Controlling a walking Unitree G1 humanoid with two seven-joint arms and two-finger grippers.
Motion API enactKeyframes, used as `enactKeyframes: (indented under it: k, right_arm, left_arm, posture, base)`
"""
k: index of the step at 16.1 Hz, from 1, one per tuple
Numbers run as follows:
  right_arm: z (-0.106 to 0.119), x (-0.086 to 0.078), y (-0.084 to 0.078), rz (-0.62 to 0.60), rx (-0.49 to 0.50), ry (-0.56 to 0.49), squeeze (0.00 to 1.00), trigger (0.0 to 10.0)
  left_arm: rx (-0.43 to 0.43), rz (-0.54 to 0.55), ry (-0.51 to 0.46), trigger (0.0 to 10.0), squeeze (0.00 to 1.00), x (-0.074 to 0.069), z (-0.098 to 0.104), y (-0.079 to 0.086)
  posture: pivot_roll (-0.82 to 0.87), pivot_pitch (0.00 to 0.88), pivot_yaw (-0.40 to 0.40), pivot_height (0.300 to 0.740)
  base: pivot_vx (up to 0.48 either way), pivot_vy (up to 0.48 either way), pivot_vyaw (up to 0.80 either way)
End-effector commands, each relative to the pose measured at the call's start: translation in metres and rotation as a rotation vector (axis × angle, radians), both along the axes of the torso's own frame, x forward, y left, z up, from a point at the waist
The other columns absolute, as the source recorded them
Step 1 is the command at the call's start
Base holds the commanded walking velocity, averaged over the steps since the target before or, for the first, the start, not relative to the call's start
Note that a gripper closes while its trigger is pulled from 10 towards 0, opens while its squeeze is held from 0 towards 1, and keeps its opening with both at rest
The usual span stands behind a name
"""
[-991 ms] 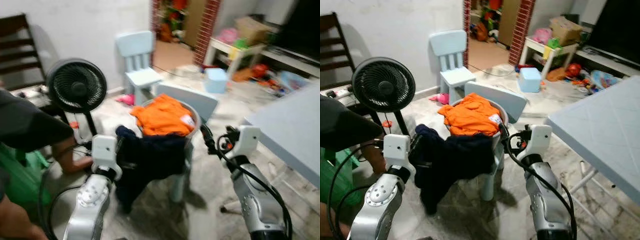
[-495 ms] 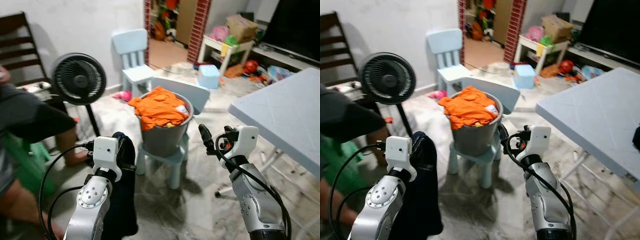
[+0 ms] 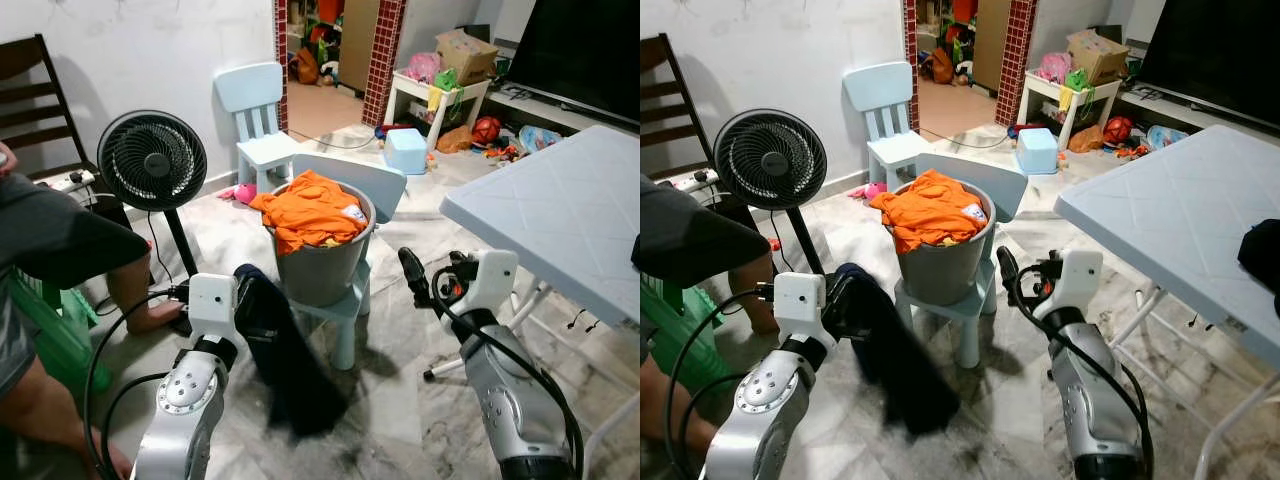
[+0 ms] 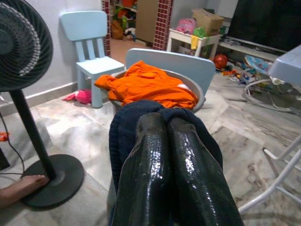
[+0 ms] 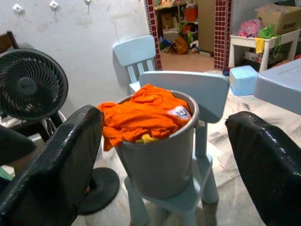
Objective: Hang hanger
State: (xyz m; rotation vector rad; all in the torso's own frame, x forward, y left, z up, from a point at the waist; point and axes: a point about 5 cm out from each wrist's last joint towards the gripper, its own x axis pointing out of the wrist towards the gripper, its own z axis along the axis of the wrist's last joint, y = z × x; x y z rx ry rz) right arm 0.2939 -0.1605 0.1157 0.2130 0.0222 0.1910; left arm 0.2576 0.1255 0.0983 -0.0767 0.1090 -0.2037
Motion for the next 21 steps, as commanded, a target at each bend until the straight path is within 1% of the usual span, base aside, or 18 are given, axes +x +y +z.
enactKeyframes:
  k: [1, 3, 9, 11, 15, 20, 21]
  right_arm:
    - [0.0047, 0.0034, 0.0028, 0.012, 0.002, -0.006, 0.0, 10.0]
    - [0.006, 0.0046, 0.0031, 0.013, 0.002, -0.01, 0.0, 10.0]
    - [0.004, 0.0016, 0.0003, 0.004, -0.005, -0.004, 0.0, 10.0]
    - [0.0038, 0.0011, -0.0006, 0.0, -0.007, -0.002, 0.0, 10.0]
    - [0.0039, 0.0011, -0.0017, -0.002, -0.01, -0.001, 0.0, 10.0]
    - [0.0035, 0.0019, -0.0016, 0.002, -0.013, 0.0, 0.0, 10.0]
    - [0.0035, 0.0021, -0.0018, 0.003, -0.016, -0.001, 0.0, 10.0]
  left_arm:
    - [0.001, -0.014, -0.028, 10.0, 0.0, 0.0015, 0.0053, -0.0051]
    - [0.0, -0.025, -0.024, 10.0, 0.0, 0.0002, 0.0048, -0.0068]
    - [0.021, -0.042, -0.036, 10.0, 0.0, 0.0014, 0.0049, -0.0049]
    - [0.027, -0.042, -0.038, 10.0, 0.0, 0.0049, 0.0055, -0.0042]
    - [0.03, -0.042, -0.034, 10.0, 0.0, 0.0061, 0.0052, -0.0019]
    - [0.005, -0.03, -0.034, 10.0, 0.0, 0.0086, 0.0043, 0.001]
    - [0.007, -0.024, -0.056, 10.0, 0.0, 0.0087, 0.0059, 0.0028]
  posture:
    - [-0.07, 0.0, -0.027, 0.74]
    - [-0.07, 0.0, -0.027, 0.74]
    - [-0.07, 0.0, -0.024, 0.74]
    - [-0.07, 0.0, -0.023, 0.74]
    - [-0.07, 0.0, -0.024, 0.74]
    - [-0.07, 0.0, -0.031, 0.74]
    - [-0.08, 0.0, -0.029, 0.74]
  base:
    - [0.0, 0.334, -0.48]
    - [0.0, 0.358, -0.54]
    - [0.0, 0.469, -0.61]
    - [0.0, 0.48, -0.59]
    - [0.0, 0.48, -0.58]
    - [0.0, 0.48, -0.55]
    - [0.0, 0.0, 0.0]
